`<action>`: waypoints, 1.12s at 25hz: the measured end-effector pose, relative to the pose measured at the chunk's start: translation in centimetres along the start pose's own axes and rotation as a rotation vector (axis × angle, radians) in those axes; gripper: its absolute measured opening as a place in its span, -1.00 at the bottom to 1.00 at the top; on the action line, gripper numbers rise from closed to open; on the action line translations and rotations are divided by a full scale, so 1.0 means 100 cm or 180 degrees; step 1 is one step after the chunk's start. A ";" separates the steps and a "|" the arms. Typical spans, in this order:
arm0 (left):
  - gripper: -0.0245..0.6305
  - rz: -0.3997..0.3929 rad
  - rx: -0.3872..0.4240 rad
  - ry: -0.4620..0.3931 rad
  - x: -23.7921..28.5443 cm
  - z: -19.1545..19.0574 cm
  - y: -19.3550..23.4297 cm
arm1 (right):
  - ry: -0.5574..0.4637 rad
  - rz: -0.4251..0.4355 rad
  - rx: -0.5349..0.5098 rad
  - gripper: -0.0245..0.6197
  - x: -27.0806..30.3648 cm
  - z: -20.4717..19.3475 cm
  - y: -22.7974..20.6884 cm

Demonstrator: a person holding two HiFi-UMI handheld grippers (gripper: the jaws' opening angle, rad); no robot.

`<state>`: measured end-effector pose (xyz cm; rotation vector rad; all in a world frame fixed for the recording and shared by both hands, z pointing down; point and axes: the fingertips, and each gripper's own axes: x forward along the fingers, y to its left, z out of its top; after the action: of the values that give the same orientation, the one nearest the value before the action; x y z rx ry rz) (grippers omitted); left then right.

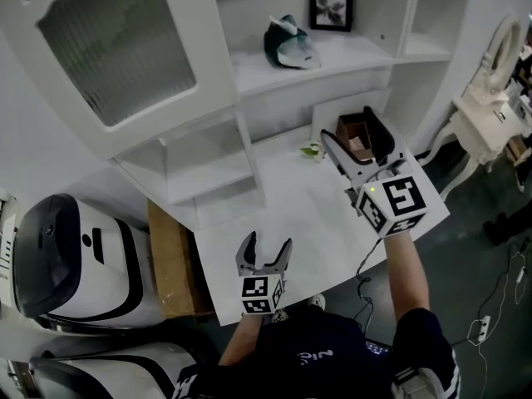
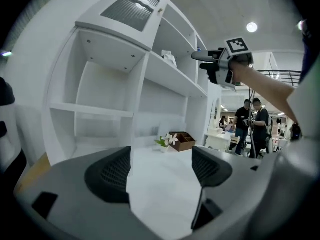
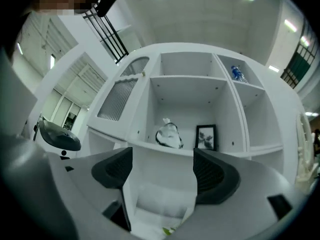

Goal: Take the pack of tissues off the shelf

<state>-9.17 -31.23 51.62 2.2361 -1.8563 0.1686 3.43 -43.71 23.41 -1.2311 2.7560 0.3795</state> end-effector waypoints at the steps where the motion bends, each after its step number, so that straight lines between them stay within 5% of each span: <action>1: 0.24 0.0015 -0.0019 -0.0011 0.000 0.002 0.002 | -0.0037 0.0002 -0.0036 0.22 0.007 0.010 -0.004; 9: 0.24 0.0277 -0.0116 -0.0009 -0.004 0.001 0.023 | -0.0018 0.0170 -0.0119 0.21 0.084 0.055 -0.023; 19: 0.24 0.0576 -0.0213 -0.0008 -0.008 -0.002 0.051 | 0.0373 0.0284 0.0019 0.17 0.166 0.054 -0.034; 22: 0.24 0.0626 -0.0241 0.0001 -0.009 -0.003 0.057 | 0.0510 0.0296 0.0193 -0.02 0.176 0.048 -0.036; 25: 0.24 0.0653 -0.0266 0.0004 -0.008 -0.005 0.063 | 0.0576 0.0243 0.0273 -0.57 0.179 0.044 -0.040; 28: 0.24 0.0645 -0.0285 0.0000 -0.006 -0.005 0.065 | 0.0549 0.0082 0.0215 -0.79 0.178 0.043 -0.048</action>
<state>-15.64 -31.60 52.62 1.9883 -2.0462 0.1169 -4.98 -58.44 14.96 -1.2694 2.9034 0.1886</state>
